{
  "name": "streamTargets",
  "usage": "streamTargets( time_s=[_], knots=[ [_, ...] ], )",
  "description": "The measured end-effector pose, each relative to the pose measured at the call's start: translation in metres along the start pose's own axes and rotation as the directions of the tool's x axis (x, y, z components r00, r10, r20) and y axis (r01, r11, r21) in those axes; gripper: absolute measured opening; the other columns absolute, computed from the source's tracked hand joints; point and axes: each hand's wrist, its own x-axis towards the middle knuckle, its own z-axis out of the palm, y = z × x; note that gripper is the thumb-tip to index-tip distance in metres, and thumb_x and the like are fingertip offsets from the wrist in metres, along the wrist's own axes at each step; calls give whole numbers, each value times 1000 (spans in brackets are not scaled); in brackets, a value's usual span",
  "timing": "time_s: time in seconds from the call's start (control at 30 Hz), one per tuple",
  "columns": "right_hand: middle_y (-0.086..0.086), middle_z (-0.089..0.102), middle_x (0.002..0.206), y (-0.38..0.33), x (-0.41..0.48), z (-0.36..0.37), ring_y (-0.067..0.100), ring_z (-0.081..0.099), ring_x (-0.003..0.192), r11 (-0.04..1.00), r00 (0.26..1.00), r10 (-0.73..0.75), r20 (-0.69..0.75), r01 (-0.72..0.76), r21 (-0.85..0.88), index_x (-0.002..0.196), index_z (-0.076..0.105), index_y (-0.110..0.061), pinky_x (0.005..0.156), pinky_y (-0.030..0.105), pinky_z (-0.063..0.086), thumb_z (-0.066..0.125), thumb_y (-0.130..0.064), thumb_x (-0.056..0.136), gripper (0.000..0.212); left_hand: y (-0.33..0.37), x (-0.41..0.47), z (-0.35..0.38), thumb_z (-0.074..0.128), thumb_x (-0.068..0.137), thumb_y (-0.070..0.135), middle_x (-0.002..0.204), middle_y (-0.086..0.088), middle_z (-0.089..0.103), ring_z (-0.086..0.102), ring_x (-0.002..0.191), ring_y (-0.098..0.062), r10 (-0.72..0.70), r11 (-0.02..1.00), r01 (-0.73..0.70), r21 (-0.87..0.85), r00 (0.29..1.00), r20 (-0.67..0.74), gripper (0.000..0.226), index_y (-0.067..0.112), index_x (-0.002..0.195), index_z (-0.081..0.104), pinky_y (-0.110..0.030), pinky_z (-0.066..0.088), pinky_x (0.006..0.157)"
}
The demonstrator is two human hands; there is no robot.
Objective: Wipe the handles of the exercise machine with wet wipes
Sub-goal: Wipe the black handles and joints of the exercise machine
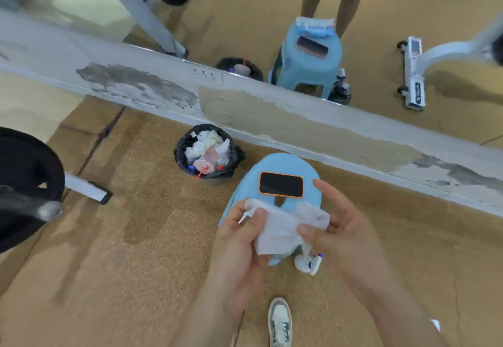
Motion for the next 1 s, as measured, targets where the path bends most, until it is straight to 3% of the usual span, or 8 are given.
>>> streamTargets(
  time_s=[0.17, 0.33, 0.47, 0.57, 0.67, 0.73, 0.83, 1.0],
  knots=[
    [7, 74, 79, -31, -57, 7, 22, 69, 73, 936, 988, -135, 80, 154, -316, 121, 51, -41, 73, 37, 54, 67, -6, 84, 54, 5, -93, 6, 48, 96, 10, 65, 3, 59, 48, 40, -6, 295, 953, -271, 137, 932, -209, 16, 17, 106, 58, -18, 35, 35],
    [7, 58, 75, -41, -111, 23, 17, 47, 59, 981, 938, 119, 327, -163, 109, 107, 61, -17, 55, 26, 51, 54, -1, 92, 23, -17, -178, -22, 42, 94, 7, 72, 7, 61, 53, 63, -12, 585, 806, -469, 362, 725, -363, 32, 30, 80, 59, -33, 43, 55],
    [8, 54, 74, -38, -150, 64, 18, 54, 62, 927, 861, 210, 463, -326, 186, 91, 56, -10, 49, 25, 56, 43, 5, 95, 20, -24, -241, -62, 33, 91, -4, 54, 8, 52, 40, 42, -2, 655, 755, -468, 460, 579, -486, 54, 28, 58, 61, -21, 32, 42],
    [9, 47, 87, -38, -174, 106, 22, 50, 72, 967, 843, 145, 518, -231, 107, 90, 53, -10, 53, 27, 58, 43, 7, 94, 20, -22, -285, -98, 42, 78, 11, 76, -1, 67, 59, 67, -12, 716, 696, -508, 507, 442, -540, 37, 32, 63, 68, -18, 45, 61],
    [6, 49, 94, -40, -204, 155, 22, 56, 81, 989, 795, 10, 606, 83, -126, 94, 53, -15, 56, 27, 59, 44, 4, 93, 21, -19, -329, -133, 45, 82, 5, 79, 10, 72, 65, 88, -10, 683, 683, -576, 449, 288, -671, 35, 25, 69, 70, -16, 49, 72],
    [6, 51, 97, -40, -227, 191, 21, 59, 81, 951, 702, 14, 712, 210, -225, 91, 55, -18, 61, 30, 58, 46, -3, 95, 18, -13, -357, -157, 39, 92, -5, 77, 9, 74, 67, 82, -13, 596, 691, -668, 277, 310, -741, 41, 15, 78, 71, -22, 53, 63],
    [9, 49, 106, -32, -258, 249, 24, 57, 86, 916, 425, 242, 872, 197, -349, 96, 60, -16, 73, 35, 53, 49, -20, 96, 11, 3, -402, -201, 37, 94, -5, 76, -3, 74, 67, 63, -14, 486, 684, -729, 27, 428, -762, 38, 14, 82, 67, -27, 51, 48],
    [-11, 59, 105, -14, -306, 357, 6, 55, 95, 626, 169, 324, 931, 699, -344, 92, 65, -26, 82, 25, 45, 70, -30, 81, 13, 33, -451, -290, 35, 90, 2, 62, 9, 53, 46, 55, -8, 576, 776, -479, 410, 275, -770, 43, 26, 61, 55, -21, 31, 47]
  ],
)
